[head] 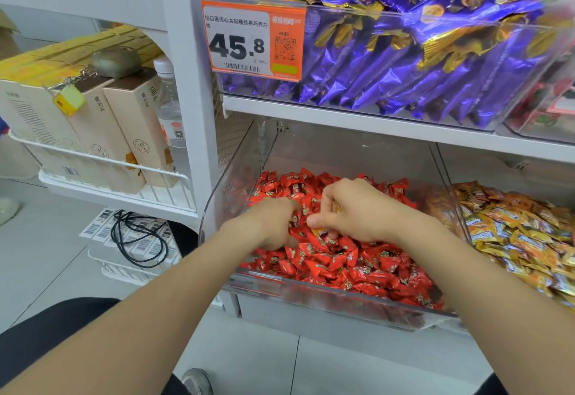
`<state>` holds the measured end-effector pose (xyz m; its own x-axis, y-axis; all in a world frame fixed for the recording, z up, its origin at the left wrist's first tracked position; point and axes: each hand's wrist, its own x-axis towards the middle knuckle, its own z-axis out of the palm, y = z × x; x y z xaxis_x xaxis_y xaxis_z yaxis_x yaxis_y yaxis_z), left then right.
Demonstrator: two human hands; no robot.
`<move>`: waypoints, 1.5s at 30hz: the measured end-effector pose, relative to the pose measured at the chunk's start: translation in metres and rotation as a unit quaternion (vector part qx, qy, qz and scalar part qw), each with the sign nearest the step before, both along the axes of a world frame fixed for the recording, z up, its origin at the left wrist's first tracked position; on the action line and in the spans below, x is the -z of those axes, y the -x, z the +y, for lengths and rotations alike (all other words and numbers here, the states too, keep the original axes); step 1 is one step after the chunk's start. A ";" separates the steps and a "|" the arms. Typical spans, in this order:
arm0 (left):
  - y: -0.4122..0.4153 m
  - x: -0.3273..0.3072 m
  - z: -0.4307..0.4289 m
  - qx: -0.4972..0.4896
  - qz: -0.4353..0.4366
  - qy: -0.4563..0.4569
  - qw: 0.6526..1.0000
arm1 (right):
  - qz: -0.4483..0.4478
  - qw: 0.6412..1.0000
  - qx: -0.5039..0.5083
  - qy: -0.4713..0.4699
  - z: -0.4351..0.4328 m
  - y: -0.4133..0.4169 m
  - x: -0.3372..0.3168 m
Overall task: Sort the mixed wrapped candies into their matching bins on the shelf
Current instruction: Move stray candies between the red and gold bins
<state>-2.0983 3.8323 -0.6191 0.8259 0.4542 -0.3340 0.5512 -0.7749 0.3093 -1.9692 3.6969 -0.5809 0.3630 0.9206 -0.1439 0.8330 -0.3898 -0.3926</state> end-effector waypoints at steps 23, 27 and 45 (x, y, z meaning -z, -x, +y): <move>0.005 -0.014 -0.009 0.007 -0.053 -0.163 0.985 | -0.135 0.990 -0.002 0.048 -0.010 -0.023 0.022; 0.000 -0.008 -0.008 0.038 -0.081 -0.008 0.996 | -0.109 0.994 0.023 0.005 -0.014 -0.029 0.018; 0.008 -0.015 -0.002 0.042 -0.054 -0.087 0.994 | -0.076 0.988 -0.126 0.057 -0.012 0.010 0.030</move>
<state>-2.1067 3.8306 -0.6042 0.8896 0.4263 -0.1643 0.4543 -0.8633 0.2197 -1.9794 3.6847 -0.6107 0.1506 0.9655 -0.2126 0.9548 -0.1978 -0.2217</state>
